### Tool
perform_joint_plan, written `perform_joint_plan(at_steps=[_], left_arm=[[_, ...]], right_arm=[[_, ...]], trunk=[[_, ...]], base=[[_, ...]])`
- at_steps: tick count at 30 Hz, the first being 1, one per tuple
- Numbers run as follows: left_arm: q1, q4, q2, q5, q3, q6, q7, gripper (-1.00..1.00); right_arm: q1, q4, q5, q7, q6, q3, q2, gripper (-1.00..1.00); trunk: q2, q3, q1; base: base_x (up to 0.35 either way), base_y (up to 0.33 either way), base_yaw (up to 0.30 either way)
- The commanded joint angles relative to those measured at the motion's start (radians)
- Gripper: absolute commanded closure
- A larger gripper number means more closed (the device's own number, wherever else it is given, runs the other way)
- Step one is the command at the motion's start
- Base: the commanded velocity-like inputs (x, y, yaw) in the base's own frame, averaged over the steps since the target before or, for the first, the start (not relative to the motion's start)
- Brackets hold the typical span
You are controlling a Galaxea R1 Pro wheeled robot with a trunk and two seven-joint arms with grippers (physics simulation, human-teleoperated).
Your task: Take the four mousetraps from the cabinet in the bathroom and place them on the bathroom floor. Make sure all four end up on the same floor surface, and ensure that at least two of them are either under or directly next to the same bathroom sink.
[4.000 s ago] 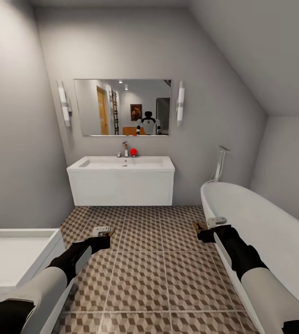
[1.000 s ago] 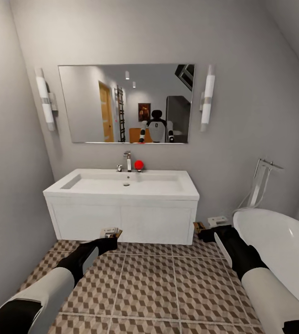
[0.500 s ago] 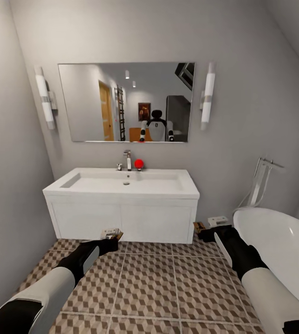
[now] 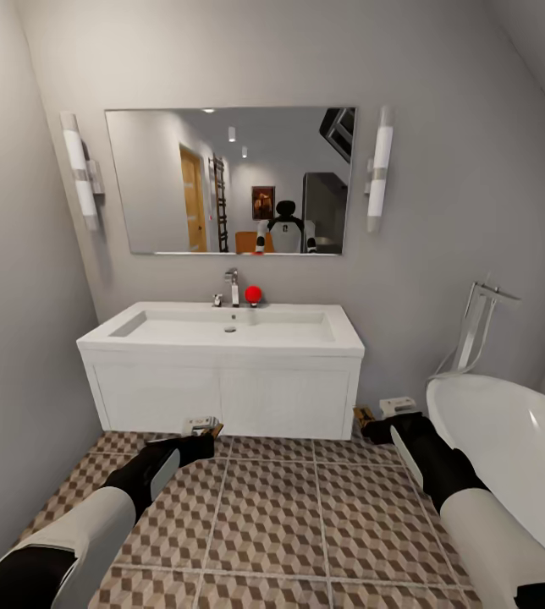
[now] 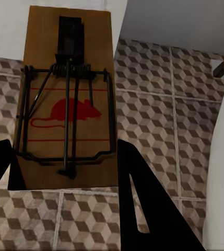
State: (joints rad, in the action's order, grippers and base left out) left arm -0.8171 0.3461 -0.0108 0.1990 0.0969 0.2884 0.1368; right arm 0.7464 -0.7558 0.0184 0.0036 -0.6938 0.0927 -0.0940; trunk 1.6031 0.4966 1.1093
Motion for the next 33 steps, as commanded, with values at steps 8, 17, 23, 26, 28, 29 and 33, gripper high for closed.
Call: perform_joint_plan(at_steps=[8,17,23,26,28,29,33], left_arm=[[0.000,-0.003,-0.001,0.007,0.006,0.004,-0.001,1.00],[0.000,-0.004,-0.001,0.007,0.006,0.010,-0.003,1.00],[0.000,-0.004,-0.001,0.007,0.006,0.012,-0.003,1.00],[0.000,-0.004,0.000,0.008,0.006,0.012,-0.004,1.00],[0.000,-0.004,0.000,0.008,0.006,0.012,-0.003,1.00],[0.000,-0.004,0.000,0.008,0.006,0.012,-0.003,1.00],[0.000,-0.004,0.000,0.008,0.006,0.011,-0.004,1.00]], right_arm=[[0.001,0.010,0.003,-0.001,-0.004,0.004,-0.001,1.00],[0.001,0.010,0.003,0.002,-0.004,0.004,-0.002,1.00],[0.001,0.010,0.003,0.006,-0.004,0.004,-0.003,1.00],[0.001,0.010,0.002,0.008,-0.005,0.004,-0.003,1.00],[0.001,0.010,0.002,0.009,-0.005,0.004,-0.003,1.00],[0.001,0.010,0.002,0.009,-0.005,0.004,-0.003,1.00],[0.001,0.010,0.002,0.009,-0.006,0.004,-0.003,1.00]], trunk=[[0.057,0.026,0.031],[0.120,0.054,0.065],[0.162,0.073,0.088],[0.183,0.083,0.100],[0.197,0.089,0.107],[0.204,0.092,0.111],[0.232,0.105,0.127]], base=[[0.000,0.000,0.000],[0.000,0.000,0.000],[0.000,0.000,0.000],[0.000,0.000,0.000],[0.000,0.000,0.000],[0.000,0.000,0.000],[0.000,0.000,0.000]])
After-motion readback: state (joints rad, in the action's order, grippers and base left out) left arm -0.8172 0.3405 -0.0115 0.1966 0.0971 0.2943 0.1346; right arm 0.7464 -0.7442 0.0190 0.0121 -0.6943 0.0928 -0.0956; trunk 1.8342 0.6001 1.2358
